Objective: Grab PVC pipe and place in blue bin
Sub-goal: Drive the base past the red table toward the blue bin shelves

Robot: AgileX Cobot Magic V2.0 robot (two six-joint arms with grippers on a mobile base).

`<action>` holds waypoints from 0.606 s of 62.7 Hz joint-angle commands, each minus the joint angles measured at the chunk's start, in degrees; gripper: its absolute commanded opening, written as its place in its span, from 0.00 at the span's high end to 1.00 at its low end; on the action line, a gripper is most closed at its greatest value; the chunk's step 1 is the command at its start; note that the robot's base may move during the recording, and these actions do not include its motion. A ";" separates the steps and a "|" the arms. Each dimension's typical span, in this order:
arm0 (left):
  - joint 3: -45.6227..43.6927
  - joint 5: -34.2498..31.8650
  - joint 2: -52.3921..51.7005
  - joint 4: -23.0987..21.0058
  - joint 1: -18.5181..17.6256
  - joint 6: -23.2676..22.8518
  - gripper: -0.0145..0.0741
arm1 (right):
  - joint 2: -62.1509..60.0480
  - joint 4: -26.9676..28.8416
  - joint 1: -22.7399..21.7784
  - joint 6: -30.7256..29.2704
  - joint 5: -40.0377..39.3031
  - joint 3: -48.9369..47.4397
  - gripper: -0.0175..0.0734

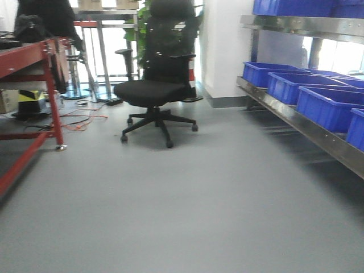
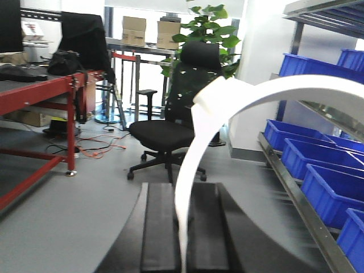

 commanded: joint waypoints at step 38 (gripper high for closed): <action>-0.04 -1.16 -0.24 -0.33 0.24 -0.22 0.96 | -0.21 -0.47 0.09 -0.11 -1.88 -0.02 0.98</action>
